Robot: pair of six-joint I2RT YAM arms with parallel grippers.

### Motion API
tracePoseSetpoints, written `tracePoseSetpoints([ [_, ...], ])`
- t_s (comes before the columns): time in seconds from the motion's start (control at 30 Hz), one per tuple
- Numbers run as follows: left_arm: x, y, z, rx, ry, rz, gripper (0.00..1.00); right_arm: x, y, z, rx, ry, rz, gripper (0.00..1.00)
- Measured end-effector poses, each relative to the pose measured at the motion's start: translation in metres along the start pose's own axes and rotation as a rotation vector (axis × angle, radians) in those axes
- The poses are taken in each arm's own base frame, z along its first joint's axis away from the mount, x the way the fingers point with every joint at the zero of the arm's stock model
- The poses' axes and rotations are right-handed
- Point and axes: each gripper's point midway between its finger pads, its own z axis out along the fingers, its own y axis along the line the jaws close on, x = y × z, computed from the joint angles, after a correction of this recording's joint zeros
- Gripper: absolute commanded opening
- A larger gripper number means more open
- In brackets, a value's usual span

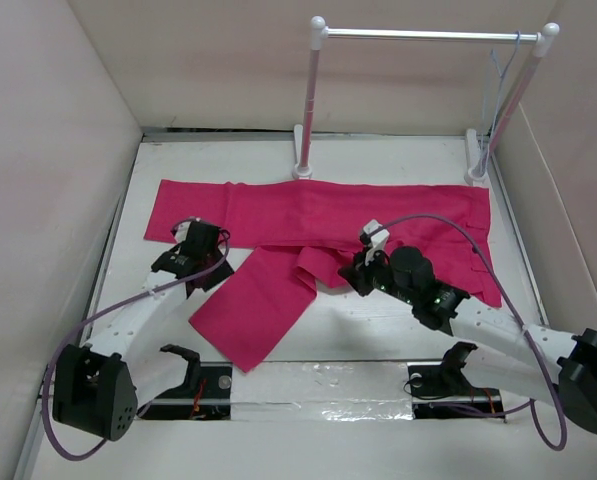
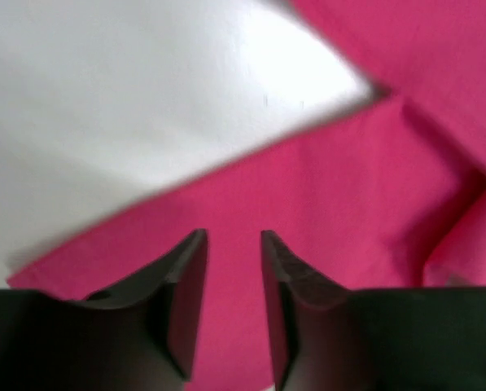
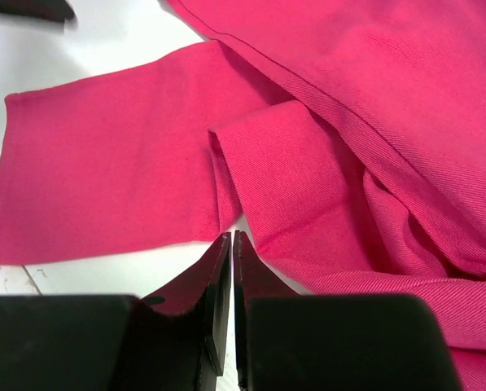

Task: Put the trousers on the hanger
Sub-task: Flatten out the trousers at the center of the board.

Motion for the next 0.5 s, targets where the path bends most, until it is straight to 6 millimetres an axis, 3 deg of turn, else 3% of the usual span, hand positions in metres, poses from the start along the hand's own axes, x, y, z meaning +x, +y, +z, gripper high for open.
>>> tracePoseSetpoints([
  [0.07, 0.024, 0.001, 0.001, -0.01, 0.084, 0.018, 0.4, 0.0, 0.0, -0.002, -0.001, -0.006, 0.0, 0.12],
  [0.17, 0.036, 0.004, 0.008, -0.053, 0.137, 0.032, 0.55, -0.005, 0.001, -0.005, -0.004, -0.023, -0.002, 0.13],
  [0.4, 0.047, 0.024, 0.045, -0.24, 0.212, 0.114, 0.55, -0.01, 0.002, -0.008, -0.007, -0.042, -0.003, 0.14],
  [0.43, 0.047, 0.024, 0.048, -0.258, 0.219, 0.127, 0.52, -0.009, 0.002, -0.008, -0.006, -0.04, -0.004, 0.14],
  [0.5, 0.041, 0.02, 0.054, -0.262, 0.203, 0.143, 0.22, -0.006, 0.001, -0.008, -0.005, -0.034, -0.006, 0.14],
])
